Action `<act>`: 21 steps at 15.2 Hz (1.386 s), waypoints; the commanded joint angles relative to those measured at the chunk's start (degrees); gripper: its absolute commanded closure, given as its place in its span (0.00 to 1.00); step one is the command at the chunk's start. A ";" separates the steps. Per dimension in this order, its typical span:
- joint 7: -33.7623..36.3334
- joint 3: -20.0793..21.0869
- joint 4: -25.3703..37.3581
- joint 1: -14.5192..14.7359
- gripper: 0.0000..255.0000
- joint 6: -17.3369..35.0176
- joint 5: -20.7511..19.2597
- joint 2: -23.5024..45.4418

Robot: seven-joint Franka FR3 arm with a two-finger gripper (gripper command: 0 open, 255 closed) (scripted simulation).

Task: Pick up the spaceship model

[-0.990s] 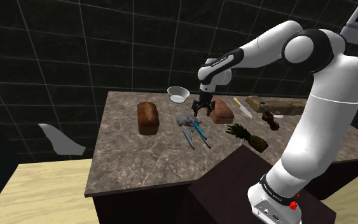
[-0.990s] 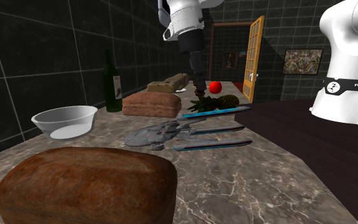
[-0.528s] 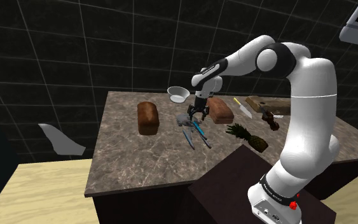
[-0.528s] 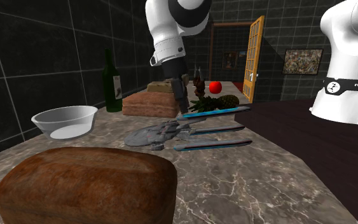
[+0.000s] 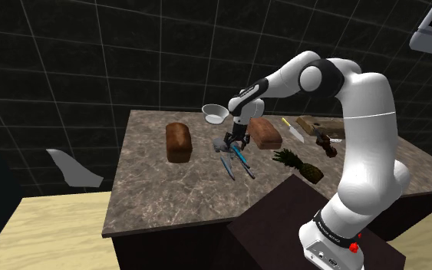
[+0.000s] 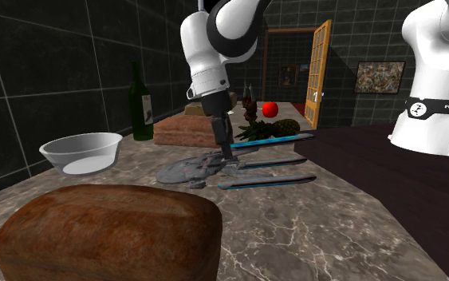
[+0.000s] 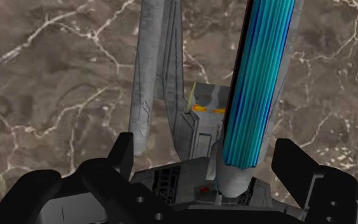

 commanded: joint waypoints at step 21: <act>1.09 -0.60 -0.48 0.33 1.00 -4.81 -0.98 -5.40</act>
